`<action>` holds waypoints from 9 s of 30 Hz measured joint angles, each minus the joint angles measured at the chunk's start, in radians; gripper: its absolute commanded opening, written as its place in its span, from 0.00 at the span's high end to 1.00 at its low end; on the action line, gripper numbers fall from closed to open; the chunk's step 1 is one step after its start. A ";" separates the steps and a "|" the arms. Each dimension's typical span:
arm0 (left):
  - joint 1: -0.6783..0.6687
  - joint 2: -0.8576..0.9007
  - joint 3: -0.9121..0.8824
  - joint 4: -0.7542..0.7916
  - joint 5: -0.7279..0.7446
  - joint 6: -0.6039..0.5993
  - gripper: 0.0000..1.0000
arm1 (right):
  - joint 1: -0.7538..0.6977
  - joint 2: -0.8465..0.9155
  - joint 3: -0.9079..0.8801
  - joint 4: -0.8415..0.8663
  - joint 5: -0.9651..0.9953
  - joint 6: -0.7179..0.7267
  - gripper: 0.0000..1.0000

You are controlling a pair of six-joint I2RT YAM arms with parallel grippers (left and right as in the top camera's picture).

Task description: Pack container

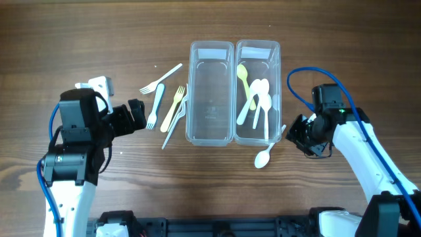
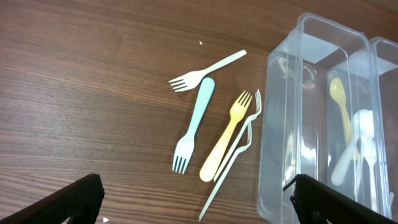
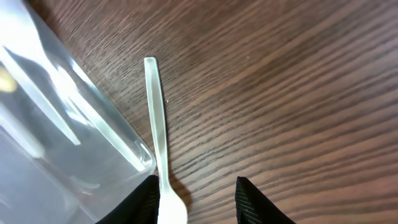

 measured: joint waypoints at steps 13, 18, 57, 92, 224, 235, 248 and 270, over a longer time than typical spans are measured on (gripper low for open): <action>0.000 0.000 0.000 -0.014 0.000 0.000 0.00 | 0.006 0.000 -0.131 0.182 -0.015 0.195 0.73; 0.000 0.000 0.000 -0.019 0.000 0.000 0.00 | 0.006 0.003 -0.185 0.302 -0.079 0.237 0.79; 0.000 0.000 0.000 -0.057 0.000 0.000 0.00 | 0.003 0.153 -0.181 0.572 -0.244 0.323 0.96; 0.000 0.000 0.000 -0.061 0.000 0.000 0.00 | 0.057 0.094 -0.185 0.556 -0.137 0.266 0.96; 0.000 0.000 0.003 -0.045 0.000 0.000 0.00 | 0.385 -0.534 -0.176 -0.116 0.091 0.223 0.63; 0.000 0.000 0.003 -0.045 0.000 0.000 0.00 | 0.385 -0.451 -0.214 -0.104 0.095 0.526 0.70; 0.000 0.000 0.003 -0.068 0.000 0.000 0.00 | 0.385 -0.273 -0.238 0.056 -0.024 0.798 0.73; 0.000 0.000 0.003 -0.068 0.000 0.000 0.00 | 0.344 -0.214 -0.238 0.054 0.045 1.060 0.61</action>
